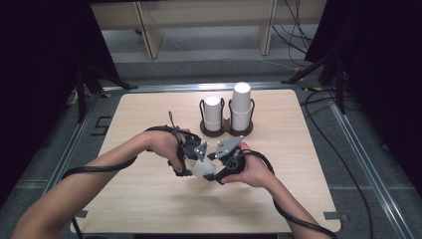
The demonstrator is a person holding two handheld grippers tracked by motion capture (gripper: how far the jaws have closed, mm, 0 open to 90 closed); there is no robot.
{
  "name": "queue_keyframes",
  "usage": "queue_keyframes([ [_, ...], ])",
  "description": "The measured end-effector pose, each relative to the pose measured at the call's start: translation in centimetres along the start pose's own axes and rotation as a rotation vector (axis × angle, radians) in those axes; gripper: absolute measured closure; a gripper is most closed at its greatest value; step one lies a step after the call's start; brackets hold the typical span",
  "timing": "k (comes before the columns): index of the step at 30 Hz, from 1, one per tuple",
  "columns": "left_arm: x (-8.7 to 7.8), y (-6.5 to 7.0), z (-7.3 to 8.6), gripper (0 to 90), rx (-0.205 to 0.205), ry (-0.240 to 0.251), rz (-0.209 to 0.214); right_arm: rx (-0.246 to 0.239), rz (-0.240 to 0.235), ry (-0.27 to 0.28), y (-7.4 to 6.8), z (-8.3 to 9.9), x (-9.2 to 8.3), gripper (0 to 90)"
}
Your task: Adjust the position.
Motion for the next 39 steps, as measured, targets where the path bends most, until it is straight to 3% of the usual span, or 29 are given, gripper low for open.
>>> queue_keyframes([
  [1, 0.1, 0.1, 0.0, 31.1, -0.003, -0.006, 0.003, -0.045, 0.009, 0.015, 0.3, -0.3, 0.2, 25.2],
  [7, 0.0, 0.1, 0.0, 31.1, -0.001, -0.007, 0.004, -0.054, 0.007, 0.009, 0.2, -0.4, 0.5, 25.5],
  [12, 0.0, 0.0, 0.0, 31.1, 0.003, -0.006, 0.002, -0.053, 0.002, 0.008, 0.1, -0.5, 0.7, 26.2],
  [13, -0.1, 0.0, 0.0, 31.1, 0.002, -0.004, 0.003, -0.006, -0.011, -0.008, -0.2, -0.3, 0.7, 26.4],
  [19, 0.0, 0.0, -0.1, 31.1, 0.000, -0.003, 0.006, -0.008, -0.017, -0.012, -0.2, -0.3, 1.2, 26.9],
  [20, 0.0, 0.0, -0.1, 31.1, 0.005, -0.003, 0.003, -0.052, -0.003, -0.001, 0.1, -0.5, 1.3, 27.0],
  [22, 0.0, -0.1, -0.1, 31.1, 0.005, 0.000, 0.003, -0.051, -0.005, -0.004, 0.1, -0.5, 1.4, 27.1],
  [23, 0.0, 0.0, -0.1, 31.1, 0.003, 0.002, 0.005, -0.011, -0.018, -0.021, -0.2, -0.4, 1.4, 27.2],
  [24, -0.1, 0.0, -0.1, 31.1, 0.003, 0.002, 0.005, -0.049, -0.010, -0.008, 0.1, -0.5, 1.5, 27.4],
  [34, -0.4, -0.3, 0.1, 31.1, 0.039, -0.022, -0.004, -0.037, -0.017, 0.002, 0.1, -0.8, 1.9, 28.8],
  [39, -0.3, -0.1, 0.0, 31.1, 0.005, 0.004, 0.003, -0.034, -0.017, 0.004, 0.2, -0.8, 2.0, 29.2],
])
Point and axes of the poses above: each handheld gripper's, and its own axes: x roughly forward along the jaws, z roughly out of its underside, y roughly to its right, the point moved 7 cm from there along x, roughly forward along the jaws, and after that the axes turned 9 degrees about -y, right-handed, at the moved point
